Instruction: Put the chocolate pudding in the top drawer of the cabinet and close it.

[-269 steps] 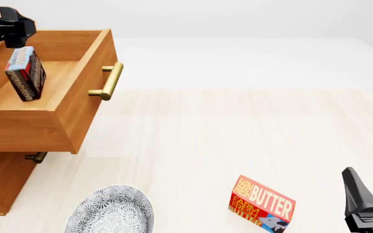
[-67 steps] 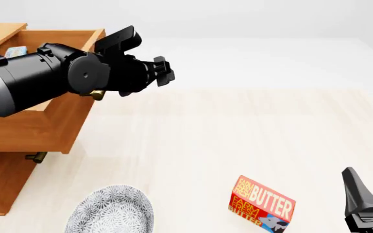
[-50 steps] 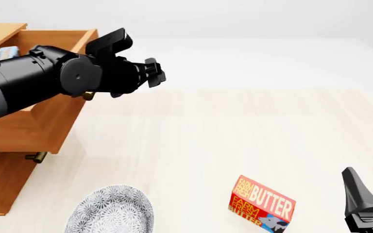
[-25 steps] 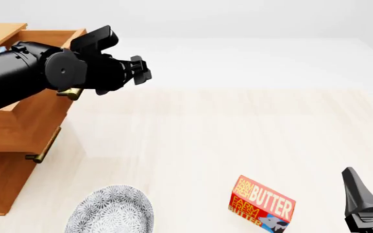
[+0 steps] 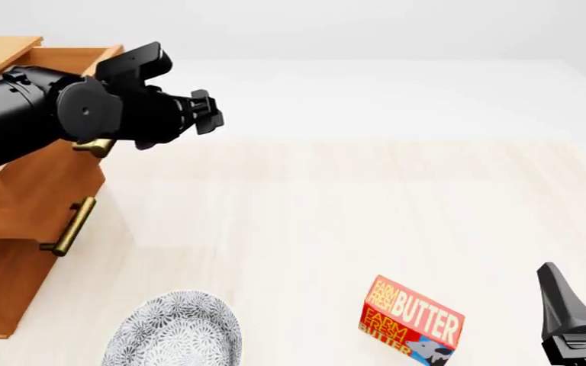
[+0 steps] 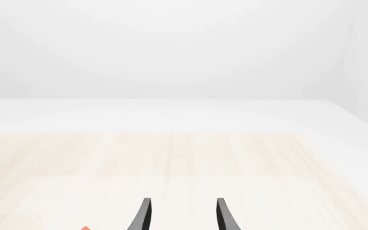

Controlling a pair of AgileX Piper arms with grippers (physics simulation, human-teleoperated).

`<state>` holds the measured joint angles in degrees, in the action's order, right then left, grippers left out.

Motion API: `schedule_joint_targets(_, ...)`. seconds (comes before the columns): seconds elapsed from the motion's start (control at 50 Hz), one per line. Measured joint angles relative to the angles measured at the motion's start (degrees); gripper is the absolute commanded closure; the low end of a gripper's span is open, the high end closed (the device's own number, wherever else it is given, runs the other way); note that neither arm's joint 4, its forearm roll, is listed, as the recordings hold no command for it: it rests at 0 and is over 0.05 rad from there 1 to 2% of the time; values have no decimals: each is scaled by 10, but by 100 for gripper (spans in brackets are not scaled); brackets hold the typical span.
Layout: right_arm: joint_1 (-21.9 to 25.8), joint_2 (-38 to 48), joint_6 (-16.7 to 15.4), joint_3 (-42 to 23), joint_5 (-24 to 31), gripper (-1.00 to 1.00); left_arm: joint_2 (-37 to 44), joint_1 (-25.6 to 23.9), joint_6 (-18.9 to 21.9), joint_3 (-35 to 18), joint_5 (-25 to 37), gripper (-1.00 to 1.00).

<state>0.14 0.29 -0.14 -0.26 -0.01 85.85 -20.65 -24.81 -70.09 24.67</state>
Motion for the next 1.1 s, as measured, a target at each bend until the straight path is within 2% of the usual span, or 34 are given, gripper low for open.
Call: schedule_joint_targets(1.1,0,0,0,0,0,-100,-18,73,31,23,15,-100)
